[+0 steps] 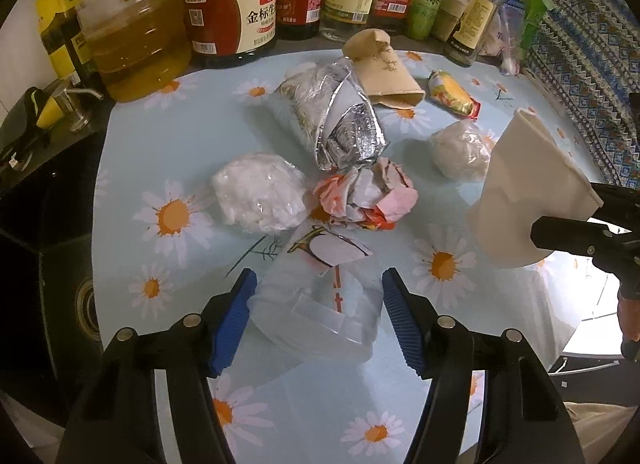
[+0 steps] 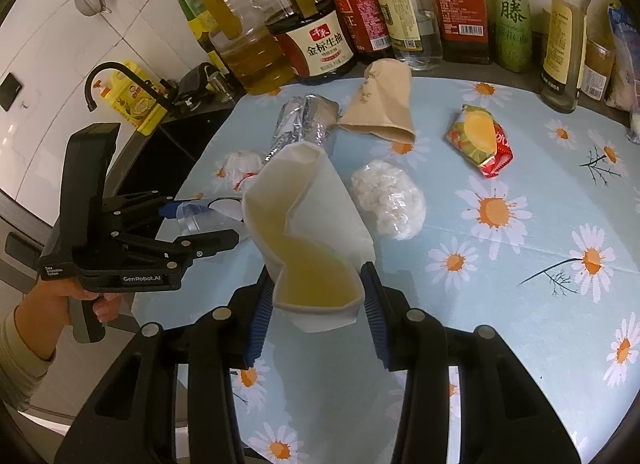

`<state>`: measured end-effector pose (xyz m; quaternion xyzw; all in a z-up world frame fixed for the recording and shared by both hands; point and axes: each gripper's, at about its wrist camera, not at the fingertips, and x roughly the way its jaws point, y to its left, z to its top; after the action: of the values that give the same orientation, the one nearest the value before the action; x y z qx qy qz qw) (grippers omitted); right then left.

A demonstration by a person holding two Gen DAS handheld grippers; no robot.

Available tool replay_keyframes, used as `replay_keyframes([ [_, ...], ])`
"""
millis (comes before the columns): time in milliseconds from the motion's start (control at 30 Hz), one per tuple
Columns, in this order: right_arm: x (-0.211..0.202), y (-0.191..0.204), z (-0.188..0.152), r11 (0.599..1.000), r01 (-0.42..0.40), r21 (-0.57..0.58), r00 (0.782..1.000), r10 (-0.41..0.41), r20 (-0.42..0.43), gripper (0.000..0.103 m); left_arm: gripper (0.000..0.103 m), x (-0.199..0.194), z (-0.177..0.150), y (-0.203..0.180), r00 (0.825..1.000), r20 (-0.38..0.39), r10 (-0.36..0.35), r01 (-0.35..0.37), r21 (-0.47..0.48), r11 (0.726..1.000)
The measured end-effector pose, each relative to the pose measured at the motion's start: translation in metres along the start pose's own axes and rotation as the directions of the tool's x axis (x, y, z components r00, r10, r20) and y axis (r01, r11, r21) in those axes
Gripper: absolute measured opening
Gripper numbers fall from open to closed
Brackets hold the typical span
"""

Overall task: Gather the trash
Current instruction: 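Grasp the clear plastic cup with the left tool while the right tool holds the paper cup, then lower both cups over the black bin and open both tools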

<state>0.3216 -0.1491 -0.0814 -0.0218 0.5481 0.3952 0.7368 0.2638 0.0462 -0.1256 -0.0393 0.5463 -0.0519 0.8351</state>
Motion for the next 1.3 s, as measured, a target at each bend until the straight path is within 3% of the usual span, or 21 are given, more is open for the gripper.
replay_keyframes([
  [667, -0.03, 0.053, -0.045, 0.999, 0.025, -0.034, 0.999, -0.025, 0.024, 0.043, 0.062, -0.067, -0.067, -0.007, 0.995, 0.095, -0.028, 0.035, -0.079, 0.996],
  [1300, -0.034, 0.128, -0.122, 0.997, 0.021, -0.078, 0.999, -0.023, -0.022, 0.043, 0.062, -0.117, -0.176, -0.007, 0.986, 0.148, -0.078, 0.104, -0.178, 0.978],
])
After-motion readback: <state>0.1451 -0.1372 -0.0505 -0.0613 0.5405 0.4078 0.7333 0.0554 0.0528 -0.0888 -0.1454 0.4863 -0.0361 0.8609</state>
